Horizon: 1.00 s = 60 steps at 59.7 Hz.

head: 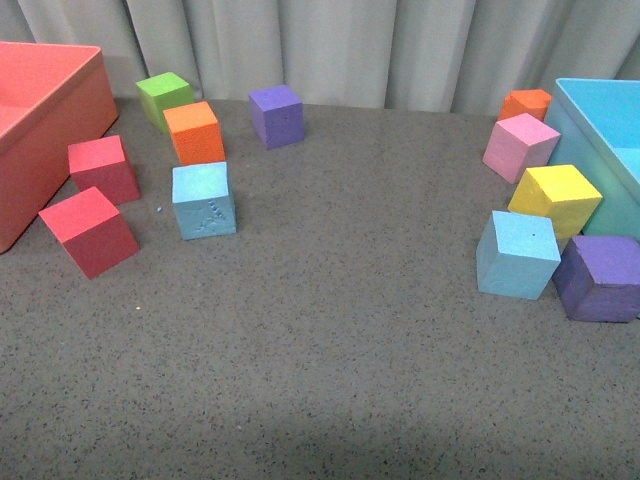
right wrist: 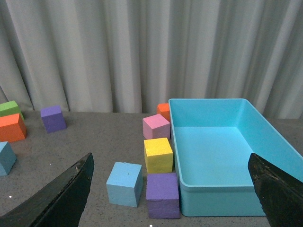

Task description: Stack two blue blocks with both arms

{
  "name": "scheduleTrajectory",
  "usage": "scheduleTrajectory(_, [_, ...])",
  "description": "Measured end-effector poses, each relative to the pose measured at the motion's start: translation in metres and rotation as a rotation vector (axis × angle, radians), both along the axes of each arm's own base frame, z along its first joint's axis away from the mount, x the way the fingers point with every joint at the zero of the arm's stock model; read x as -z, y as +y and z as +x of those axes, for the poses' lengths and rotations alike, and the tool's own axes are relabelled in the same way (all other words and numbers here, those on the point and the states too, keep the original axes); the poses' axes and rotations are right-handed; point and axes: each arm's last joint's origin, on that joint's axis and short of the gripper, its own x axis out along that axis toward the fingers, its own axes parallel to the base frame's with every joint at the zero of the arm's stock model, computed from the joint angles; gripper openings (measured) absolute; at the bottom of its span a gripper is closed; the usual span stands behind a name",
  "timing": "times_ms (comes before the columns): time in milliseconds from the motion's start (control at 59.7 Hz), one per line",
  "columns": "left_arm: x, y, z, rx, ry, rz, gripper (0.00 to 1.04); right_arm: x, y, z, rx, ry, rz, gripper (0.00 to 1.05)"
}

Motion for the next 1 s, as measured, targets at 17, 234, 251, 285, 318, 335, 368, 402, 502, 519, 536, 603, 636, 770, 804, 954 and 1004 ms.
scheduleTrajectory(17, [0.0, 0.0, 0.0, 0.0, 0.0, 0.0, 0.98, 0.0, 0.0, 0.0, 0.0, 0.0, 0.0, 0.95])
scheduleTrajectory(234, [0.0, 0.0, 0.0, 0.0, 0.0, 0.0, 0.98, 0.0, 0.0, 0.0, 0.0, 0.0, 0.0, 0.95])
scheduleTrajectory(251, [0.0, 0.0, 0.0, 0.0, 0.0, 0.0, 0.98, 0.0, 0.0, 0.0, 0.0, 0.0, 0.0, 0.95])
scheduleTrajectory(285, [0.0, 0.0, 0.0, 0.0, 0.0, 0.0, 0.98, 0.0, 0.0, 0.0, 0.0, 0.0, 0.0, 0.95])
scheduleTrajectory(318, [0.0, 0.0, 0.0, 0.0, 0.0, 0.0, 0.98, 0.0, 0.0, 0.0, 0.0, 0.0, 0.0, 0.95])
scheduleTrajectory(335, [0.0, 0.0, 0.0, 0.0, 0.0, 0.0, 0.98, 0.0, 0.0, 0.0, 0.0, 0.0, 0.0, 0.95])
scheduleTrajectory(368, [0.0, 0.0, 0.0, 0.0, 0.0, 0.0, 0.98, 0.0, 0.0, 0.0, 0.0, 0.0, 0.0, 0.95])
scheduleTrajectory(402, [0.0, 0.0, 0.0, 0.0, 0.0, 0.0, 0.98, 0.0, 0.0, 0.0, 0.0, 0.0, 0.0, 0.95])
scheduleTrajectory(502, [0.0, 0.0, 0.0, 0.0, 0.0, 0.0, 0.98, 0.0, 0.0, 0.0, 0.0, 0.0, 0.0, 0.95])
scheduleTrajectory(519, [0.0, 0.0, 0.0, 0.0, 0.0, 0.0, 0.98, 0.0, 0.0, 0.0, 0.0, 0.0, 0.0, 0.95])
scheduleTrajectory(536, [0.0, 0.0, 0.0, 0.0, 0.0, 0.0, 0.98, 0.0, 0.0, 0.0, 0.0, 0.0, 0.0, 0.95])
scheduleTrajectory(603, [0.0, 0.0, 0.0, 0.0, 0.0, 0.0, 0.98, 0.0, 0.0, 0.0, 0.0, 0.0, 0.0, 0.95])
scheduleTrajectory(636, [0.0, 0.0, 0.0, 0.0, 0.0, 0.0, 0.98, 0.0, 0.0, 0.0, 0.0, 0.0, 0.0, 0.95])
scheduleTrajectory(770, [0.0, 0.0, 0.0, 0.0, 0.0, 0.0, 0.98, 0.0, 0.0, 0.0, 0.0, 0.0, 0.0, 0.95])
scheduleTrajectory(804, [0.0, 0.0, 0.0, 0.0, 0.0, 0.0, 0.98, 0.0, 0.0, 0.0, 0.0, 0.0, 0.0, 0.95])
scheduleTrajectory(954, [0.0, 0.0, 0.0, 0.0, 0.0, 0.0, 0.98, 0.0, 0.0, 0.0, 0.001, 0.0, -0.001, 0.95])
scheduleTrajectory(1004, [0.0, 0.0, 0.0, 0.0, 0.0, 0.0, 0.98, -0.0007, 0.0001, 0.0012, 0.114, 0.017, -0.062, 0.95])
